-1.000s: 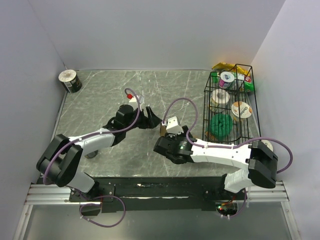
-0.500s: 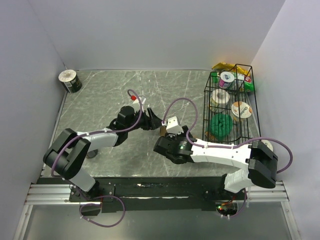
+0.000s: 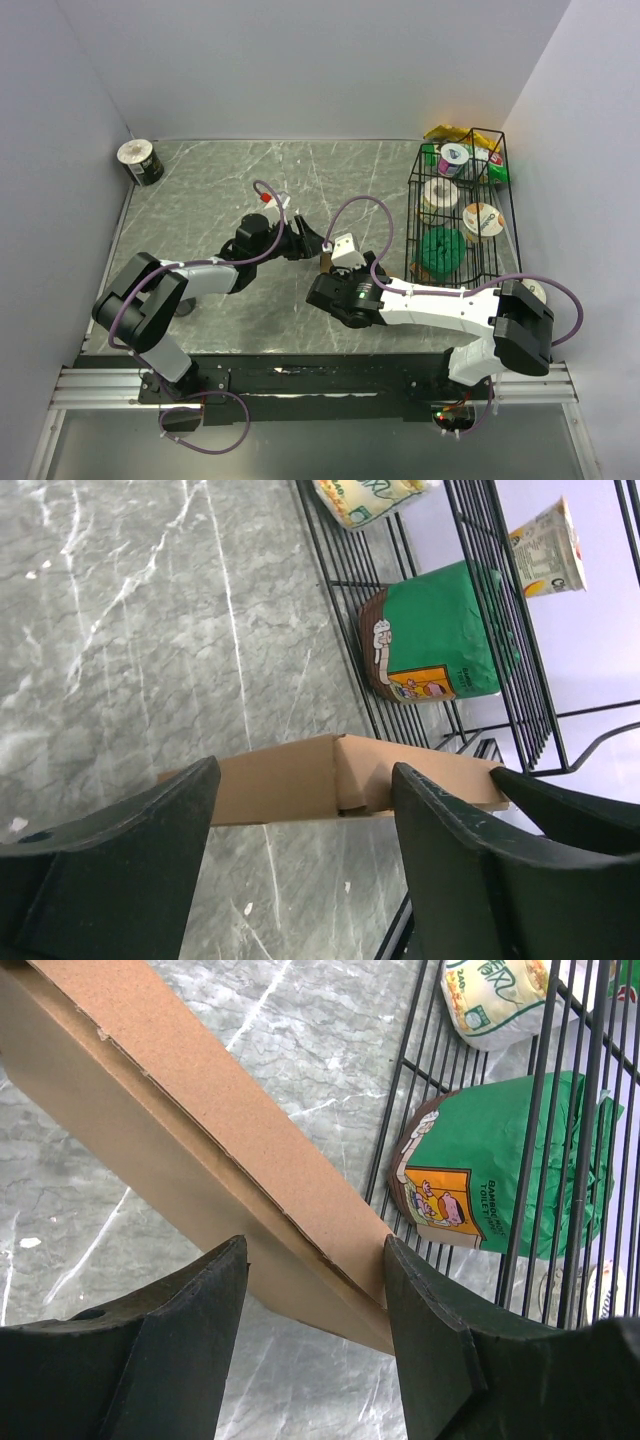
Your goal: Fold the paper box
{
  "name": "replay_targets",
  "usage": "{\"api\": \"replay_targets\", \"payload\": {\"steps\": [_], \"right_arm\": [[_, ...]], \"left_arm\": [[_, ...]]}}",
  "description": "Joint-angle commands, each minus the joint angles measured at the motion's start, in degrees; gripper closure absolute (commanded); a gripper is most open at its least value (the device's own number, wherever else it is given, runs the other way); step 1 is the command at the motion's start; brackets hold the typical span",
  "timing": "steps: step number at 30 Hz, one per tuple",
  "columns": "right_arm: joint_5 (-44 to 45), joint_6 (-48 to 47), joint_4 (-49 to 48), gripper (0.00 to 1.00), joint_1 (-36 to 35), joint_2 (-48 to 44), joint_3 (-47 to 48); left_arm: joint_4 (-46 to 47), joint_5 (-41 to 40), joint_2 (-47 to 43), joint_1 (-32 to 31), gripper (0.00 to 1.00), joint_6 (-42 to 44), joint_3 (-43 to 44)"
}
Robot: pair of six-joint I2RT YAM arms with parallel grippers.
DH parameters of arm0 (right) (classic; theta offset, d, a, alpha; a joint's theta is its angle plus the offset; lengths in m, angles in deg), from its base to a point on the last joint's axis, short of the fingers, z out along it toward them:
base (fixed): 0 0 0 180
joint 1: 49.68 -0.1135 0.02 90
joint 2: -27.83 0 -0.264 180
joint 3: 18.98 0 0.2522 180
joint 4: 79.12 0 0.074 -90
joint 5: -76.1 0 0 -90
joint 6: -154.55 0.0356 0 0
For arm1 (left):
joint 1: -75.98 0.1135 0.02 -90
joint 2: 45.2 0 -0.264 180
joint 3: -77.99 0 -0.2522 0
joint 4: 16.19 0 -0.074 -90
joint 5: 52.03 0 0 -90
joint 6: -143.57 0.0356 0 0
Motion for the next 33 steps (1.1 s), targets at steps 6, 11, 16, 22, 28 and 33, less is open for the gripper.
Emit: {"api": "replay_targets", "payload": {"steps": [6, 11, 16, 22, 28, 33], "right_arm": [[-12.5, 4.6, -0.3, 0.38, 0.1, 2.5, -2.0], [-12.6, 4.8, 0.0, 0.38, 0.0, 2.5, -1.7], [-12.4, 4.6, 0.1, 0.38, 0.1, 2.2, -1.7], [-12.2, 4.7, 0.5, 0.39, 0.0, 2.8, -1.3], [-11.9, 4.8, 0.8, 0.39, 0.0, 2.8, -1.2], [-11.5, 5.0, 1.3, 0.39, 0.0, 2.9, -0.9]], "left_arm": [[2.4, -2.1, -0.1, 1.3, 0.23, -2.9, -0.8], [3.5, -1.1, 1.1, 1.7, 0.28, -3.5, -0.8], [3.6, -0.7, 2.1, 1.7, 0.4, -2.5, -1.3], [2.8, 0.3, 3.1, 1.7, 0.49, -0.3, -1.3], [-0.2, -0.2, 2.5, 1.1, 0.57, 5.9, -1.7], [-4.7, -0.9, 2.4, 0.4, 0.63, 9.8, -2.2]]}}
